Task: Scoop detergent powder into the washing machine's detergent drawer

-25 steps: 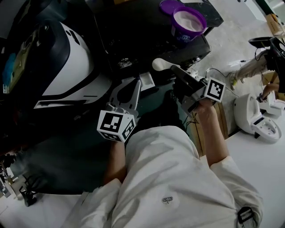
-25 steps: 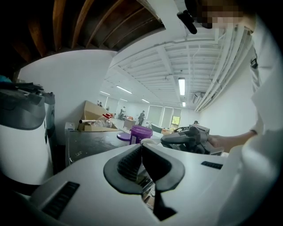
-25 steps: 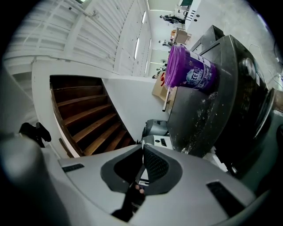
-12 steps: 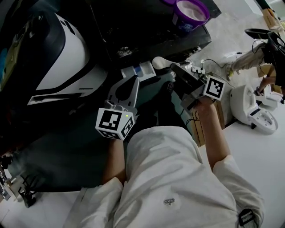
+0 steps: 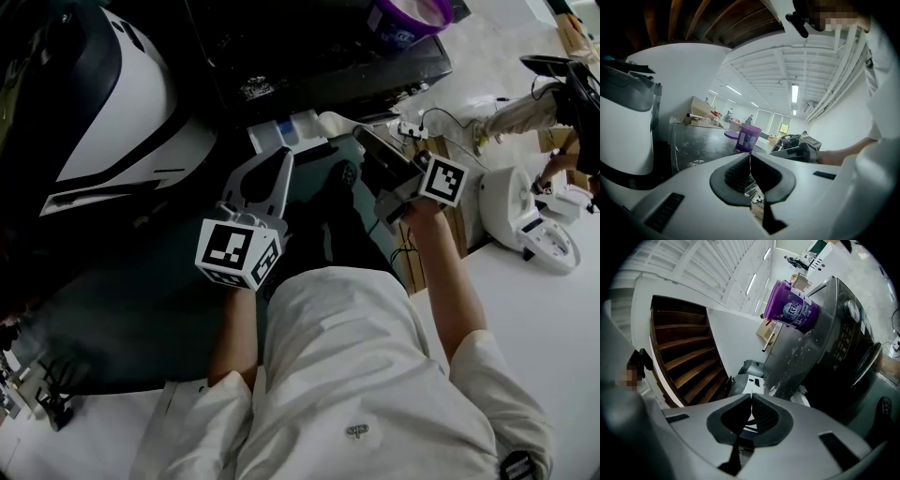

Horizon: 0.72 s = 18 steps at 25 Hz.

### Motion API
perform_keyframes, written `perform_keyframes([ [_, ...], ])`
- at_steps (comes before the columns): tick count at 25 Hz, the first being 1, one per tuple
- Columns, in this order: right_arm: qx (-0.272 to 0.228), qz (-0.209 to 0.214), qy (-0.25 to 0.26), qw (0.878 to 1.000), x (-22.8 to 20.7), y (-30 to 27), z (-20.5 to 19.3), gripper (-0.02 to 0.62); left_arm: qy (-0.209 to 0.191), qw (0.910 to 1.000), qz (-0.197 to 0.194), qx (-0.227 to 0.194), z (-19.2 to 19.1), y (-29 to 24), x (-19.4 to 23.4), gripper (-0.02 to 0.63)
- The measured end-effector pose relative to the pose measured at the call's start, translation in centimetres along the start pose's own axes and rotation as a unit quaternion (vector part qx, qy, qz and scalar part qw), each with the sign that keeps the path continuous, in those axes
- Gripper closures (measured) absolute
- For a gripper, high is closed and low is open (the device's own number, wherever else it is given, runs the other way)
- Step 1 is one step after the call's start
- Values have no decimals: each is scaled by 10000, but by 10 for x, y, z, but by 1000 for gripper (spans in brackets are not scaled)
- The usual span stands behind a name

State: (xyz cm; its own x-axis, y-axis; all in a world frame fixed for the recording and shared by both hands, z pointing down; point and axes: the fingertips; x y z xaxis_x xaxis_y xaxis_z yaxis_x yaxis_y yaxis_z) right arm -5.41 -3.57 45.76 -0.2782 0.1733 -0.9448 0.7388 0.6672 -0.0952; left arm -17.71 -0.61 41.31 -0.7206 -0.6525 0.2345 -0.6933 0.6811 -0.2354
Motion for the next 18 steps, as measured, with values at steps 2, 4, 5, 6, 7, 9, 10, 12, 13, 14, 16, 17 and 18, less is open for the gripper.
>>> perform_keyframes([
  [2, 1, -57, 18, 10000, -8, -1, -4, 584, -18, 10000, -39, 30, -3, -1, -1, 586],
  [4, -11, -116, 39, 9999, -15, -2, -7, 584, 0, 10000, -46, 46, -6, -2, -2, 586],
  [5, -16, -152, 74, 9999, -19, -2, -8, 584, 21, 10000, -45, 46, -8, -2, -2, 586],
  [6, -17, -182, 120, 9998, -22, -2, -9, 584, 45, 10000, -43, 43, -9, -2, -3, 586],
  [7, -14, -203, 167, 9997, -25, -3, -10, 584, 71, 10000, -38, 42, -11, -2, -3, 586],
  [9, -3, -223, 256, 9994, -30, -5, -11, 584, 133, 9999, -7, 46, -16, -2, -2, 586],
  [10, 5, -239, 295, 9993, -33, -7, -11, 584, 170, 9998, 18, 47, -18, -1, -1, 586],
  [12, 41, -291, 373, 9989, -39, -11, -12, 584, 232, 9997, 55, 45, -21, -1, 0, 586],
  [13, 77, -325, 430, 9985, -42, -12, -13, 584, 248, 9997, 62, 48, -22, -1, -1, 586],
  [14, 124, -369, 496, 9980, -45, -14, -14, 584, 256, 9996, 64, 56, -24, -2, -1, 586],
  [16, 219, -456, 622, 9968, -51, -17, -16, 584, 262, 9996, 63, 76, -27, -3, -1, 586],
  [17, 260, -478, 680, 9962, -53, -18, -18, 584, 263, 9996, 67, 87, -28, -3, -1, 586],
  [18, 299, -485, 739, 9956, -55, -20, -19, 584, 266, 9996, 75, 99, -29, -4, 0, 586],
])
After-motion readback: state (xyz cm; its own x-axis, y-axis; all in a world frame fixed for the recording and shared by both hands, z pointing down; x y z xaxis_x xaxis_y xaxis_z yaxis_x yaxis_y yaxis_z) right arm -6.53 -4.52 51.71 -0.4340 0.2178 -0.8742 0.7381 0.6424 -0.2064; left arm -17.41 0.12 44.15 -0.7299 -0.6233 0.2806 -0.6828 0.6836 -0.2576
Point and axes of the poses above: the fingertips, and each gripper's own axes: y backward along the fingers, x to its left, z out of its top, and after that the axes turned 4 degrees about -y, right-handed
